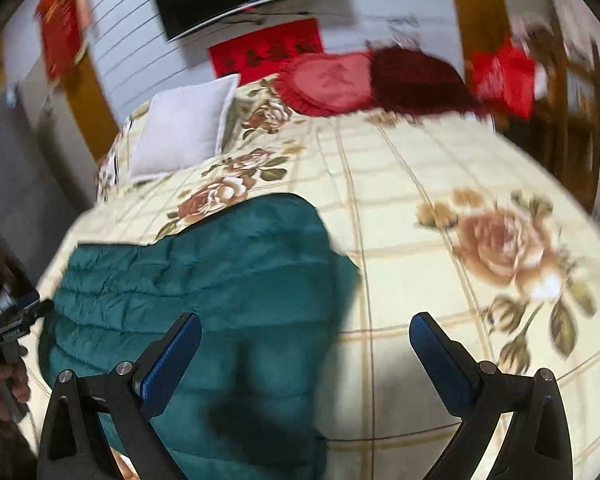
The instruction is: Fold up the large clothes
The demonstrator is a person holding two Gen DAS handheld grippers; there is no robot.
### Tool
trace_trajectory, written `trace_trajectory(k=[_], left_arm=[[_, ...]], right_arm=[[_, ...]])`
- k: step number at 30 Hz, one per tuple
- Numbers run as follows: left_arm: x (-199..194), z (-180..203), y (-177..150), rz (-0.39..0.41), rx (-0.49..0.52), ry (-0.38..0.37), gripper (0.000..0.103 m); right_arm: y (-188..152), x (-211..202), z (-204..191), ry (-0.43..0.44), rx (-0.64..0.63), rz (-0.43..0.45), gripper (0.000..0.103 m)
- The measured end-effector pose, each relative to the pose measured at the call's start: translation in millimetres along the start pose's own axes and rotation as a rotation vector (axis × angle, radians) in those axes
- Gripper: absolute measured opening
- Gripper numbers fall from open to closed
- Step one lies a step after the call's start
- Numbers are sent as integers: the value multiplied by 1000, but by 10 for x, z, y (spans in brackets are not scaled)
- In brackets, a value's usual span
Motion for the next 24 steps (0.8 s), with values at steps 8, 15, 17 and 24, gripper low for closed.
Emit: trace_trajectory(k=[8, 15, 17, 24], left_arm=[[379, -166, -181, -95, -29, -95, 103], [566, -154, -241, -148, -66, -191, 103], [628, -181, -284, -201, -122, -263, 103], [677, -169, -253, -239, -147, -341, 103]], right_arm=[[-197, 523, 99, 81, 29, -150, 103], [-242, 758, 252, 199, 83, -174, 103], [-241, 786, 240, 205, 66, -165, 103], [-245, 904, 28, 312, 58, -206, 103]])
Point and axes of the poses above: each gripper's, at about its wrist camera, not at the fingertips, and x roughly the way its jaws point, z to its right, y to its top, the point moved 8 cm from there along x, roughly the way its jaws point, and after that the axes turned 9 degrees about y, right-handed, at the moved point
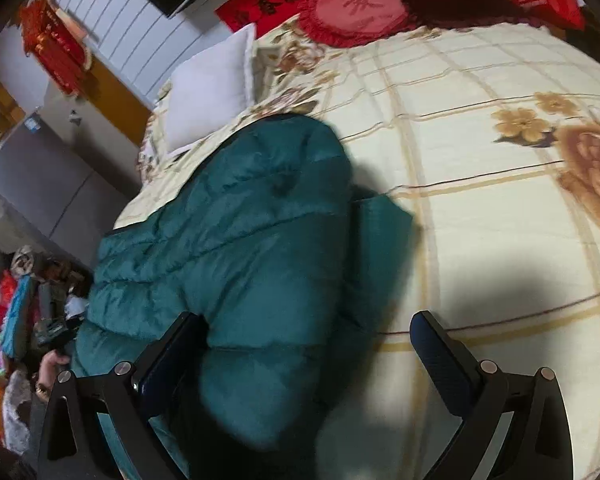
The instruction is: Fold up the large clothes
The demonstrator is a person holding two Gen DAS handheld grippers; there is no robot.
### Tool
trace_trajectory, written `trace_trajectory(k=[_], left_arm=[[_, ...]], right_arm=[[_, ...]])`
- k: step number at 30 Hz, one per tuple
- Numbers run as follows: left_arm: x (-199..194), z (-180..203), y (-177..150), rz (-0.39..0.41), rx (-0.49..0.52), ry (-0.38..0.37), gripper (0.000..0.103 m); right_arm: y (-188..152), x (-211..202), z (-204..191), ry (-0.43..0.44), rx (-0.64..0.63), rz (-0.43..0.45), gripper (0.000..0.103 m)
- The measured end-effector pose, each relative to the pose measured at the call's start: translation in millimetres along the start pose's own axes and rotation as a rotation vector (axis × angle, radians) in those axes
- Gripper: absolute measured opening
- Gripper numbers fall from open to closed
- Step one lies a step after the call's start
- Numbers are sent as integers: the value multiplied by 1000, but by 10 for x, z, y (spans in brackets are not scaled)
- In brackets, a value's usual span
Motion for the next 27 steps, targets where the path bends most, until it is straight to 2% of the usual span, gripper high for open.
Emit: trace_trajectory(k=[1, 3, 5, 8, 10, 13, 14, 17, 19, 21, 22, 27], left_arm=[[-1, 6, 9, -5, -11, -8, 103], [12, 45, 10, -17, -11, -24, 103], [29, 132, -3, -27, 8, -49, 103], [60, 267, -4, -26, 48, -40, 102], [48, 321, -9, -15, 56, -43, 88], [11, 404, -29, 6, 83, -37, 73], [12, 435, -39, 12, 89, -30, 71], [-7, 478, -31, 37, 101, -19, 60], [-65, 497, -8, 69, 104, -2, 50], [-143, 547, 17, 104, 114, 14, 41], [-207, 555, 28, 125, 113, 15, 39], [-441, 597, 55, 190, 88, -17, 36]], right_arm=[[-10, 55, -60, 26, -15, -23, 103], [-35, 112, -133, 16, -62, -53, 103], [-46, 119, -137, 16, -76, -57, 103], [-18, 141, -129, -28, -94, -39, 103], [-11, 162, -125, -57, -111, -27, 103], [2, 205, -137, -69, -119, -31, 103], [-7, 219, -154, -67, -126, -38, 101], [-27, 232, -233, -35, -155, -56, 84], [-23, 213, -363, -37, -202, -45, 62], [-3, 173, -442, -60, -237, -30, 52], [10, 137, -477, -66, -251, -18, 47], [116, -85, -620, -73, -285, 65, 39]])
Point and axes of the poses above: each gripper's, at about its wrist camera, not at the fingertips, and x roughly the way its jaws point, z to its right, y to its top, the point moved 8 cm from there along x, roughly the way its jaws point, and after that the axes turned 9 degrees about y, right-handed, at the moved point
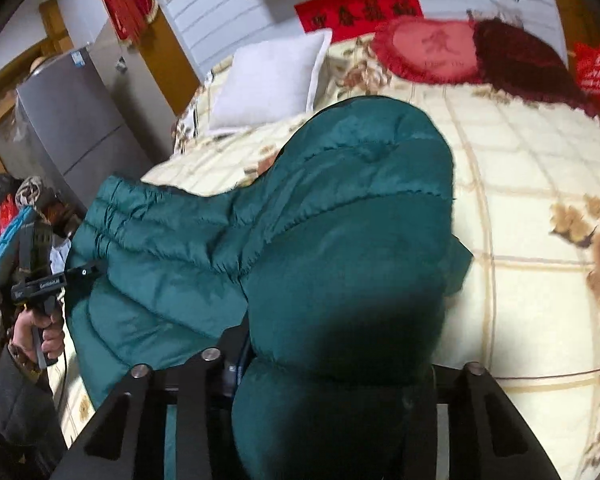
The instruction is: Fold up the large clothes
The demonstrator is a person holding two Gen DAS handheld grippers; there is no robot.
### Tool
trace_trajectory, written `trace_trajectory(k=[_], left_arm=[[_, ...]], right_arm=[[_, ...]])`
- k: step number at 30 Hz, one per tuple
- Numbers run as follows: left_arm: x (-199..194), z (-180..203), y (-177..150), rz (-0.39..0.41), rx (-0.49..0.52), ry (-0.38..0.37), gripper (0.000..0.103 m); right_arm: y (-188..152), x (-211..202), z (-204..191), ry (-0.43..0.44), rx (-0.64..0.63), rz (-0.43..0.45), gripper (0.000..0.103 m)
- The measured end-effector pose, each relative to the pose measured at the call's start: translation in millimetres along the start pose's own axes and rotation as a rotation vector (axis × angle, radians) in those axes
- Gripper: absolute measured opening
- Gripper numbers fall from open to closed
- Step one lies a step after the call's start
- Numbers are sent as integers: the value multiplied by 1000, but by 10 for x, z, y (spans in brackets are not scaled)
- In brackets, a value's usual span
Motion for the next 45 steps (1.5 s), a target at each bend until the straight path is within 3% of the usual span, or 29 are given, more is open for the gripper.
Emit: trace_trajectory(k=[6, 11, 15, 19, 21, 22, 24, 26, 28, 30, 33, 37, 40, 43, 44, 45], left_arm=[[-488, 20, -77, 36, -15, -43, 35], [-893, 35, -267, 49, -26, -61, 35], [-1041, 54, -581, 14, -42, -64, 35], [-952, 107, -854, -26, -36, -40, 35], [-835, 54, -935, -37, -39, 3, 48], [-791, 9, -961, -47, -57, 15, 56], [-737, -91, -1001, -75, -95, 39, 67], [-772, -160, -1008, -85, -115, 56, 70], [-883, -233, -974, -63, -127, 82, 70], [-1019, -307, -901, -27, -143, 119, 70], [-1230, -419, -698, 48, -182, 188, 70], [-1104, -179, -289, 66, -148, 206, 71], [-750, -94, -188, 29, -96, 275, 71], [-337, -171, -314, -56, -91, 364, 71], [-255, -215, -386, -73, -90, 375, 71], [-210, -247, -418, -78, -93, 375, 71]], right_arm=[[155, -383, -265, 27, -44, 90, 36], [82, -668, -526, 59, -68, 108, 36], [-78, -820, -700, 87, -85, 85, 36], [-379, -730, -589, 83, -71, 9, 36], [-505, -612, -424, 104, -14, -37, 40], [-585, -571, -296, 101, 36, -61, 51], [-690, -524, -80, 91, 162, -97, 65], [-737, -523, 101, 113, 310, -121, 73], [-721, -674, 250, 121, 436, -66, 73], [-640, -904, 336, 24, 446, 3, 73], [-454, -1251, 168, -140, 324, 115, 75], [-154, -1203, -319, -223, 190, 159, 84], [-101, -866, -479, -278, 137, 94, 89], [-292, -374, -328, -327, 136, -61, 90], [-431, -178, -198, -373, 142, -152, 91], [-506, -117, -168, -378, 149, -180, 96]])
Point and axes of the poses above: each gripper's, at about its wrist camera, not at the fingertips, and x roughly the way its jaws point, z to its right, y to its top, the point moved 8 cm from there along x, roughly the way its jaws point, and after that the axes turned 9 degrees about y, right-handed, at the moved point
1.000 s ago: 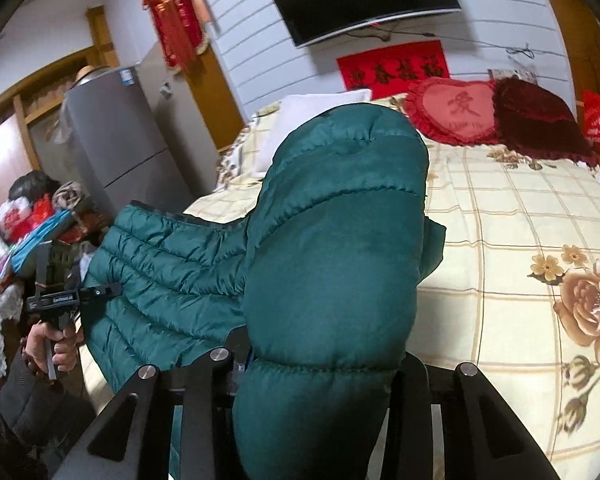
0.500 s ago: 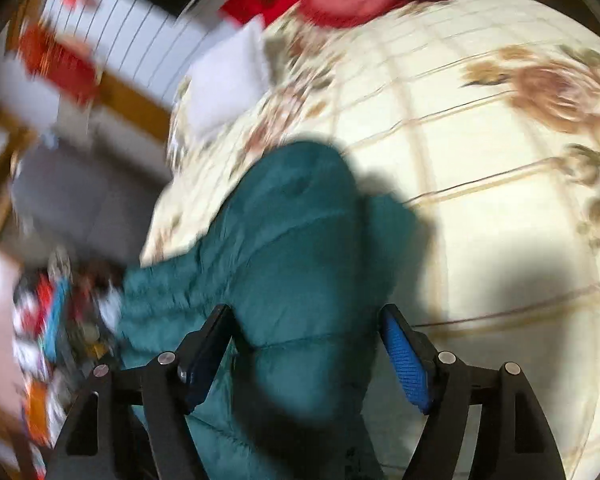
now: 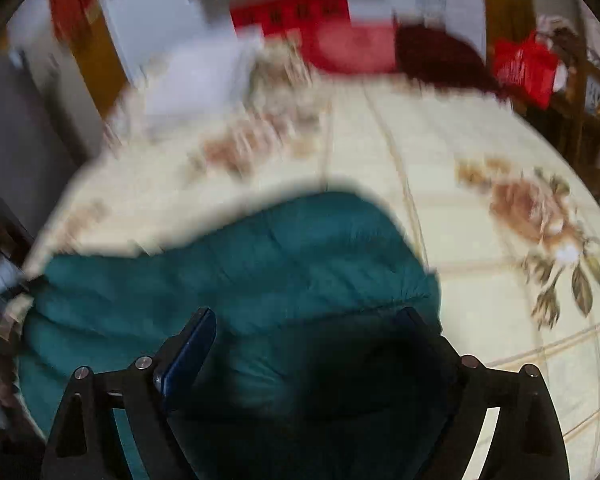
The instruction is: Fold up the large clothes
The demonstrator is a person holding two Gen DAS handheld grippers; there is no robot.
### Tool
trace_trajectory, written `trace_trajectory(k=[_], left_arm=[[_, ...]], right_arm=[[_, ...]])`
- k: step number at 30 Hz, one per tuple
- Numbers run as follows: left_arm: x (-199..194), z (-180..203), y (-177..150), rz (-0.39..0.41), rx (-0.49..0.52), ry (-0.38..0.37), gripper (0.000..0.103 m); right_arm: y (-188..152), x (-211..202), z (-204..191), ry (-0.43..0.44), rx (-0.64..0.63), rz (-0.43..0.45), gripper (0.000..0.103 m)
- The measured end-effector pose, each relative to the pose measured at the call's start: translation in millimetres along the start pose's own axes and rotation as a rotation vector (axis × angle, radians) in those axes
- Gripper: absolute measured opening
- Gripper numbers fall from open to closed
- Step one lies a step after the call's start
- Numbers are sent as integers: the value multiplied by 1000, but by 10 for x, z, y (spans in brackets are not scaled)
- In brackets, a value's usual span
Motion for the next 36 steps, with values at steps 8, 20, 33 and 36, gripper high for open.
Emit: trace_trajectory(k=[8, 20, 33, 36], left_arm=[[-660, -68, -80, 128, 8, -47, 71], [-1750, 480, -1634, 58, 234, -161, 96], [-2538, 488, -2210, 119, 227, -61, 96], [-2630, 407, -2176, 137, 230, -16, 96]], right_arm=[[76, -805, -104, 100, 7, 217, 96], [-1434, -2075, -703, 26, -87, 187, 96], [-2388, -2778, -1348, -74, -261, 216, 96], [-2395, -2876, -1392, -84, -264, 230, 96]])
Point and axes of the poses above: each gripper's, at about its wrist camera, not at the fingertips, and x roughly the way its jaws point, z to its right, y to its top, the point moved 8 cm from there along x, roughly the way its jaws point, and after that the axes turned 9 degrees about y, right-handed, at the moved point
